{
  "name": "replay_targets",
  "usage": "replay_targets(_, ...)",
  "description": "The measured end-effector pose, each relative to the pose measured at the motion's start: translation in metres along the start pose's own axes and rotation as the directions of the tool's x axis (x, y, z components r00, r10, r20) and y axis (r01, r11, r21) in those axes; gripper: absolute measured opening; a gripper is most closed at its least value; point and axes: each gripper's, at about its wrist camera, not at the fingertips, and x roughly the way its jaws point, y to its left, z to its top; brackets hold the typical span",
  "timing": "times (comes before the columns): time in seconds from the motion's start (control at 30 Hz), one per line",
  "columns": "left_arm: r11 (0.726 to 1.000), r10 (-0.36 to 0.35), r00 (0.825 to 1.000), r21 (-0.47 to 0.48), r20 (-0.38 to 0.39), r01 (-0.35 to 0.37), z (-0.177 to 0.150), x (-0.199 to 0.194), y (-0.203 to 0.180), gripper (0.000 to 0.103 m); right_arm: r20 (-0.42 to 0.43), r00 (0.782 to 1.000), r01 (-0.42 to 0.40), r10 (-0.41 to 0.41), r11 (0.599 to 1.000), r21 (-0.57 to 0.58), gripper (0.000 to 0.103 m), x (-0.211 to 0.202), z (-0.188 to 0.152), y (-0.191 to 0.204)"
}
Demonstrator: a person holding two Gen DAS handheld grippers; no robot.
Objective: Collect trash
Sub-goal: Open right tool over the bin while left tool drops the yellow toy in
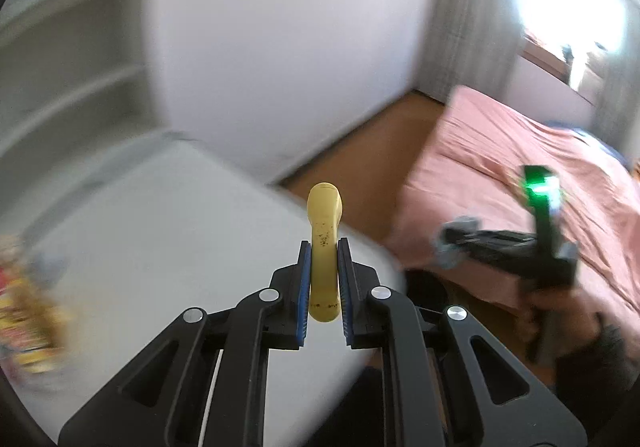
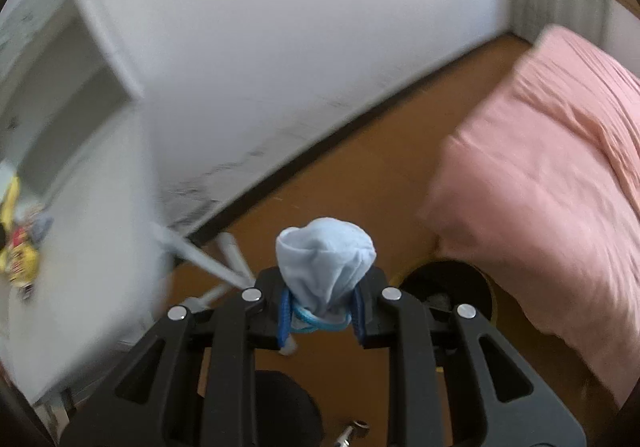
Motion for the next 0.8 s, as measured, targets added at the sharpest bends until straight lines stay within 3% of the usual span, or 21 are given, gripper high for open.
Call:
replay_targets(0.2,0.983,-0.153,0.98,0.085,-0.124,0.164,-0.006,0.102,-0.094,0.012,-0.101,0.991,0.104,-0.09,0.985,0.136,0.023,0.035,-0.026,-0.091)
replay_targets(0.43,0.967,-0.186,0.95,0.121,-0.251,0.222,-0.028,0.195,-0.146,0.012,-0.18,0.977,0.151,-0.114,0.966,0.21,0.023,0.057,-0.057,-0.149)
replay_targets(0.6,0.96,-0.204,0.932,0.128,-0.299,0.251,-0.033,0.239,-0.167,0.012,-0.207,0.969,0.181,-0.132,0.954,0.24,0.023,0.063,-0.07,-0.173)
replay_targets(0.8,0.95,-0.223,0.917,0.136,-0.33,0.28,-0.04,0.26,-0.184,0.012,-0.218,0.967,0.187,-0.132,0.95,0.251,0.023,0.067,-0.075,-0.186)
